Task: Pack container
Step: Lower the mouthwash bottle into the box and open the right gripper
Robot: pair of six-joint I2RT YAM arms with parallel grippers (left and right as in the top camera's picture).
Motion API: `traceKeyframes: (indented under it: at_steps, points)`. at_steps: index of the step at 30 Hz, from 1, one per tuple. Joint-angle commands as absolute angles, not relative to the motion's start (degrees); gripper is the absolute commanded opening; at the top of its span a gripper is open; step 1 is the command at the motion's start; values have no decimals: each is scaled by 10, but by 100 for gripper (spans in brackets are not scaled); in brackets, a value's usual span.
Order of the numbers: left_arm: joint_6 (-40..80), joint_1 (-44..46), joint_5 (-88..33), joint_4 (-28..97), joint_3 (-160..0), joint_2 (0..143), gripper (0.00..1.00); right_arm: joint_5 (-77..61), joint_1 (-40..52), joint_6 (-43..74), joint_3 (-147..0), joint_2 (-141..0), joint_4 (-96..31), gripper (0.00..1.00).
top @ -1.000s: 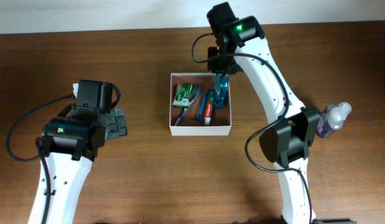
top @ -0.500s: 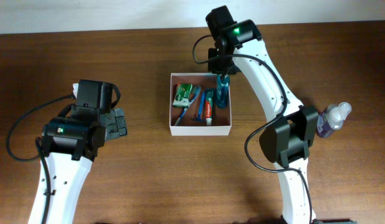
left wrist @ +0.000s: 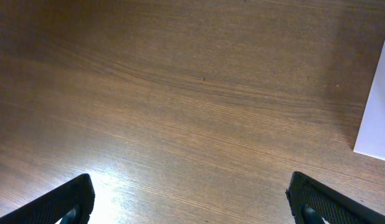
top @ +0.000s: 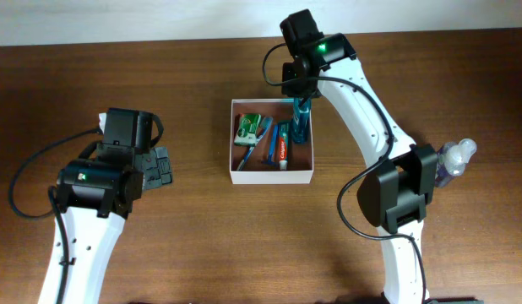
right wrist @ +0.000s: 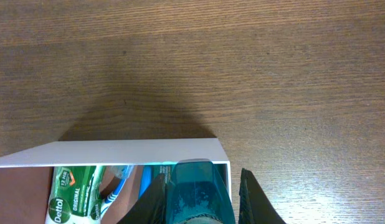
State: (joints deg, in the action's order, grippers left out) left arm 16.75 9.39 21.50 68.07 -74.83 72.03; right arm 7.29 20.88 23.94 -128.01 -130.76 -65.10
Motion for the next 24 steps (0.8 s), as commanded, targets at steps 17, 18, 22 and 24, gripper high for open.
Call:
traceKeyframes:
  at_steps: [17, 18, 22, 24]
  points:
    - [173, 91, 221, 681, -747, 722, 99, 56, 209, 243, -1265, -1316, -718, 31]
    - [173, 91, 221, 681, -747, 722, 99, 56, 209, 243, -1268, -1316, -725, 34]
    - [173, 91, 221, 681, -747, 722, 99, 56, 209, 243, -1290, -1315, -749, 50]
    - [173, 91, 221, 681, -747, 722, 99, 56, 209, 238, -1313, -1315, -764, 65]
